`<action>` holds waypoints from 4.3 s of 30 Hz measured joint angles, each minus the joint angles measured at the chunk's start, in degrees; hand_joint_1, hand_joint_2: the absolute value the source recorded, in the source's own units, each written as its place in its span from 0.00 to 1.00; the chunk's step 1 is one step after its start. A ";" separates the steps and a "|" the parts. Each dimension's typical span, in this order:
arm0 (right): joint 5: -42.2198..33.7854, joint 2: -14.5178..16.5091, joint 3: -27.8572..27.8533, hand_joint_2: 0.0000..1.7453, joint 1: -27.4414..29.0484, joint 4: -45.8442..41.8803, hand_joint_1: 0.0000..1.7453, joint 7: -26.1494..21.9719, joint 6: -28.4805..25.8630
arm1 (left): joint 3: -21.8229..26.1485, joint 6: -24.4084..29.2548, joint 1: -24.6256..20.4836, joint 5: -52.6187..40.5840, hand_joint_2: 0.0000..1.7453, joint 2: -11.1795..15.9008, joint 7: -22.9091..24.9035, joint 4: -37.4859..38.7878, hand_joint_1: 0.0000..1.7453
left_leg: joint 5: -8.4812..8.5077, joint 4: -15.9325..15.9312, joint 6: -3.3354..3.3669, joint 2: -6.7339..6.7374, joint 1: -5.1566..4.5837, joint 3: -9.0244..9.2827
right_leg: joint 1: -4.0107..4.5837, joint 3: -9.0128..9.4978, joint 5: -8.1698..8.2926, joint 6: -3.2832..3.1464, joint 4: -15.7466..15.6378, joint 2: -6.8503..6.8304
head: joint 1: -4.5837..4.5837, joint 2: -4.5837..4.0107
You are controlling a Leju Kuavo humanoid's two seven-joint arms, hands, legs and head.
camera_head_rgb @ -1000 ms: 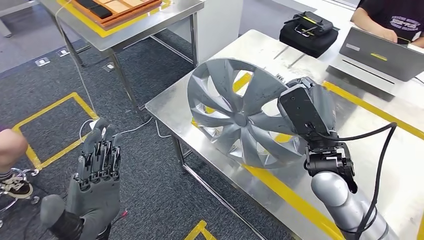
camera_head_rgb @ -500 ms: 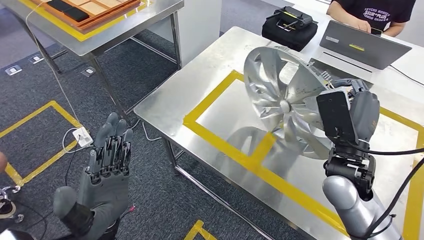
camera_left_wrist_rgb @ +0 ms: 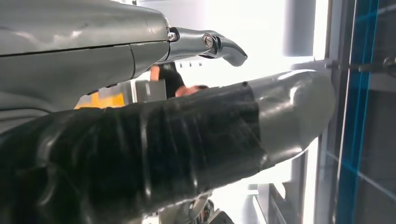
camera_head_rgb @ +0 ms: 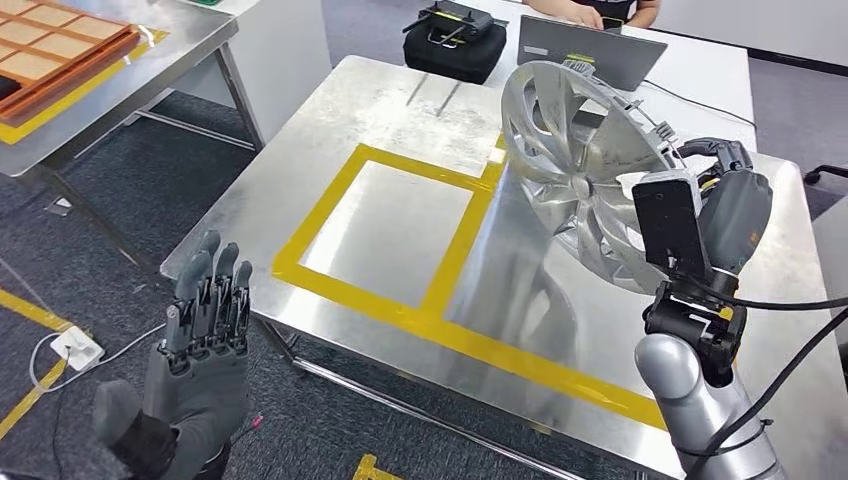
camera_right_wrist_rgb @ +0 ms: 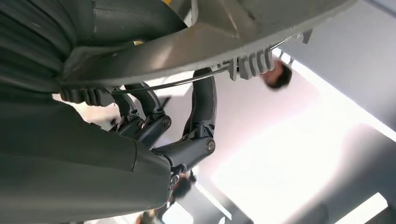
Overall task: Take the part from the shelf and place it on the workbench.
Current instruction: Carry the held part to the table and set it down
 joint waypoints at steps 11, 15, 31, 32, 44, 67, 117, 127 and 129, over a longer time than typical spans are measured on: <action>15.71 3.28 -4.00 1.00 2.42 -1.07 1.00 -0.01 0.03 | -0.06 0.33 -0.21 -0.18 0.00 -0.58 0.47 0.51 0.00 | -0.34 -3.27 1.79 4.88 -0.06 2.91 | -0.84 -8.38 -5.86 2.82 14.95 -5.51 | 1.88 -0.01; 16.18 5.44 -2.74 1.00 5.40 -0.21 1.00 -3.45 0.13 | -0.05 1.29 -0.26 -0.19 0.00 -0.64 0.80 0.58 0.00 | -0.96 -3.02 1.11 6.74 -0.20 3.19 | -0.58 -1.67 -0.70 2.14 2.60 -6.79 | 2.60 0.00; 6.08 11.13 12.86 1.00 11.17 18.18 1.00 -9.71 3.14 | -0.06 2.90 -0.89 -0.17 0.00 -0.74 2.56 0.07 0.00 | -0.88 -4.22 -0.24 6.00 0.01 4.70 | 0.08 1.30 -1.04 0.67 -0.39 -6.38 | 0.14 -0.01; 5.73 11.24 13.66 1.00 11.33 19.03 1.00 -10.37 3.76 | -0.06 2.90 -0.89 -0.17 0.00 -0.74 2.57 0.07 0.00 | -0.89 -4.23 -0.31 6.01 0.01 4.71 | 0.09 1.30 -1.03 0.66 -0.38 -6.38 | 0.15 -0.01; 3.08 12.53 19.90 1.00 7.73 28.10 1.00 -3.93 14.37 | -0.06 2.62 -0.88 -0.03 0.00 -0.74 2.68 0.07 0.00 | -1.13 -4.13 -0.51 6.15 -0.01 5.32 | 0.04 2.09 -1.03 0.75 -0.72 -6.34 | 0.29 -0.01; -15.52 16.36 24.12 1.00 -1.04 32.81 0.00 6.37 4.30 | -0.05 2.61 0.76 -1.22 0.00 -0.77 1.58 0.69 0.00 | -0.99 -4.04 0.09 5.93 -0.24 5.21 | -0.17 2.45 -0.68 1.49 -1.31 -6.40 | 0.60 -0.01; -37.61 5.96 18.91 1.00 28.03 -18.88 0.00 -31.89 2.53 | -1.23 18.97 6.10 -5.09 0.00 3.66 1.98 -1.39 0.00 | -1.47 -3.96 0.49 5.98 -0.55 5.01 | -0.52 2.29 -0.93 1.86 -1.50 -6.41 | 0.51 -0.01; -41.67 5.31 18.88 0.25 29.35 -22.69 0.00 -34.06 7.40 | -1.26 18.83 5.90 -5.15 0.00 4.00 3.70 -1.73 0.00 | -1.27 -4.24 1.92 6.11 -0.71 5.10 | -0.97 1.82 -1.66 3.20 -0.64 -6.38 | 0.43 -0.01; -42.43 5.12 18.84 0.00 29.29 -23.02 0.00 -34.07 7.84 | -1.26 18.52 5.69 -5.18 0.00 4.01 4.24 -1.95 0.00 | -1.00 -4.67 2.31 6.25 -0.50 5.31 | -0.99 -0.53 -4.92 3.40 4.70 -6.35 | 0.97 -0.01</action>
